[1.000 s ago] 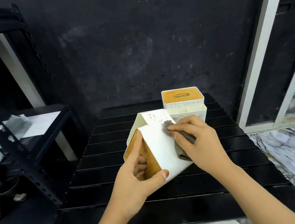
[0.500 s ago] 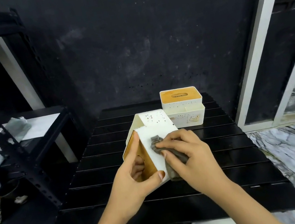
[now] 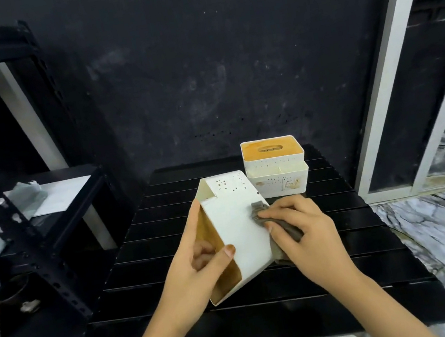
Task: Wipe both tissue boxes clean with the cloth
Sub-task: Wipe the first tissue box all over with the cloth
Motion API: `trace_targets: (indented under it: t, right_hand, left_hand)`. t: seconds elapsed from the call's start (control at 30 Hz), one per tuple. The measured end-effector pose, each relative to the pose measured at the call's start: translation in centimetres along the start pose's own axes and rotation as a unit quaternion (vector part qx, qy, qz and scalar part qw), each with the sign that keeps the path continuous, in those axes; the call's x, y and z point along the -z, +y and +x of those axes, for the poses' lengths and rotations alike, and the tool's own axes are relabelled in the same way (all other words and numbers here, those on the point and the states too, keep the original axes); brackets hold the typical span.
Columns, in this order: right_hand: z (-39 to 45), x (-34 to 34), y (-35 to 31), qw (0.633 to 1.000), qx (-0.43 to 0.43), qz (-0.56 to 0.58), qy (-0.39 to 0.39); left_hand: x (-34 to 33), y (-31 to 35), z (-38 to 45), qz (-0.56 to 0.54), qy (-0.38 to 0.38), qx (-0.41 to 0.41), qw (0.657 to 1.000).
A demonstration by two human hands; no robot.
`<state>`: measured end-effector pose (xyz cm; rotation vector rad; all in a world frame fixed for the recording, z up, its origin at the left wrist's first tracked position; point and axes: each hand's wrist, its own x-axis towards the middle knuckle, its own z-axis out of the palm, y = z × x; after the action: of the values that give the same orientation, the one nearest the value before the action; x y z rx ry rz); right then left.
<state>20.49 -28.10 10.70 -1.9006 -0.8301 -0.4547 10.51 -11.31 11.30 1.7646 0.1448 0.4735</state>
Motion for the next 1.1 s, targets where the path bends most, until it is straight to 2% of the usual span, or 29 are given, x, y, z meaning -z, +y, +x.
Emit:
trace_targets:
  t: [0.1, 0.4, 0.5, 0.7, 0.9, 1.1]
  right_hand:
    - [-0.2, 0.1, 0.1, 1.000, -0.019, 0.005, 0.019]
    - [-0.1, -2.0, -3.2, 0.995, 0.093, -0.028, 0.002]
    - [1.1, -2.1, -3.0, 0.996, 0.084, -0.027, -0.011]
    - [0.7, -0.9, -1.0, 0.998, 0.036, -0.031, 0.038]
    - [-1.1, -1.8, -2.5, 0.993, 0.102, -0.060, 0.024]
    - [1.5, -2.0, -2.5, 0.993, 0.098, -0.045, 0.037]
  left_hand:
    - [-0.1, 0.3, 0.3, 0.005, 0.012, 0.008, 1.000]
    - [-0.2, 1.0, 0.2, -0.011, -0.034, -0.009, 0.999]
    - [-0.2, 0.8, 0.0, -0.018, -0.027, -0.003, 0.999]
    - [-0.1, 0.3, -0.3, -0.027, -0.022, -0.003, 0.999]
    - [-0.7, 0.3, -0.5, -0.039, -0.018, -0.002, 0.999]
    - [-1.0, -0.3, -0.7, -0.038, -0.027, 0.003, 0.999]
